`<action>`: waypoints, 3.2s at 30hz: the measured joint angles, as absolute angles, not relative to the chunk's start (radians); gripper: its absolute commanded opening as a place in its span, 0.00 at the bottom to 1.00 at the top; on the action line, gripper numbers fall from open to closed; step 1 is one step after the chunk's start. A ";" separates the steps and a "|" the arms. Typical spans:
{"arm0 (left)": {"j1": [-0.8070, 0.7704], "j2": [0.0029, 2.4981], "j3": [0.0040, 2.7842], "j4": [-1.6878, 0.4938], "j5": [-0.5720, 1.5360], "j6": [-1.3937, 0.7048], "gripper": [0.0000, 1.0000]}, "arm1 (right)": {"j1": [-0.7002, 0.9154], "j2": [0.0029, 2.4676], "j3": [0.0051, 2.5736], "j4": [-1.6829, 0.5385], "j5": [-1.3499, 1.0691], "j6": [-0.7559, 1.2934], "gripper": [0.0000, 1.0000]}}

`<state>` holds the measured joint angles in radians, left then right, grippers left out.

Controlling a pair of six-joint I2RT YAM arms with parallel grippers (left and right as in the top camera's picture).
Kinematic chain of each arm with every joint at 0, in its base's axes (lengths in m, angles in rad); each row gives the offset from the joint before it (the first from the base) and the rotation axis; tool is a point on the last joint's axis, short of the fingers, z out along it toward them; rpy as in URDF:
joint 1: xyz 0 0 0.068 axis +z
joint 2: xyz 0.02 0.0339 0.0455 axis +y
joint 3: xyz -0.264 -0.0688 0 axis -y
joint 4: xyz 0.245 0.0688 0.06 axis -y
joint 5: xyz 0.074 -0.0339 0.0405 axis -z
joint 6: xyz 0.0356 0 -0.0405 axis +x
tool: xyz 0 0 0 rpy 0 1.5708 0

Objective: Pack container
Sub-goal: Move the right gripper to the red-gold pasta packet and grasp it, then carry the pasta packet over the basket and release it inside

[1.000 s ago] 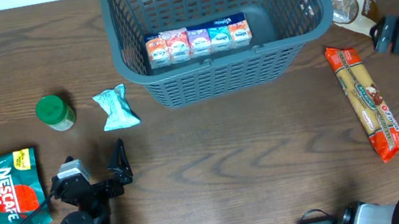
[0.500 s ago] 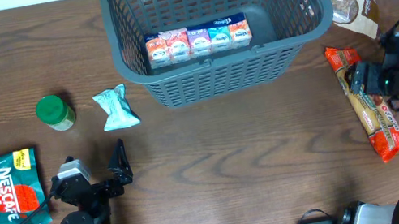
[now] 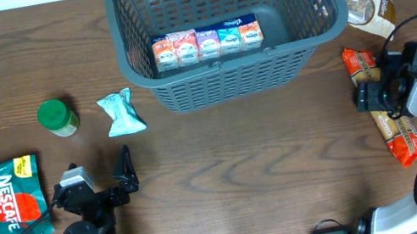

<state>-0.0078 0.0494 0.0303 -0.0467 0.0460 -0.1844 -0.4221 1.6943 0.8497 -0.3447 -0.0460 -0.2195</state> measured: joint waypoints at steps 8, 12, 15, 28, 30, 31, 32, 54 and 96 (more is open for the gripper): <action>-0.008 0.049 0.030 -0.047 0.046 -0.184 0.99 | -0.422 1.698 0.860 -0.343 0.001 -0.204 0.12; -0.008 0.049 0.030 -0.047 0.046 -0.184 0.99 | -0.422 1.691 0.871 -0.342 0.004 -0.166 0.01; -0.008 0.049 0.030 -0.047 0.046 -0.184 0.99 | -0.422 1.688 0.874 -0.344 0.006 -0.141 0.01; -0.008 0.049 0.030 -0.047 0.046 -0.184 0.98 | -0.422 1.576 0.917 -0.440 -0.002 -0.023 0.01; -0.008 0.049 0.030 -0.046 0.046 -0.184 0.99 | -0.422 1.524 0.955 -0.452 -0.004 -0.007 0.01; -0.008 0.049 0.030 -0.047 0.046 -0.184 0.99 | -0.422 1.495 0.981 -0.456 -0.004 -0.002 0.01; -0.008 0.049 0.030 -0.047 0.046 -0.184 0.99 | -0.422 1.465 1.010 -0.461 -0.006 0.005 0.01; -0.008 0.049 0.030 -0.047 0.046 -0.184 0.99 | -0.059 1.344 1.317 0.201 -0.304 -0.282 0.01; -0.008 0.049 0.030 -0.047 0.046 -0.184 0.98 | -0.132 1.280 1.350 -0.177 -0.318 -0.115 0.99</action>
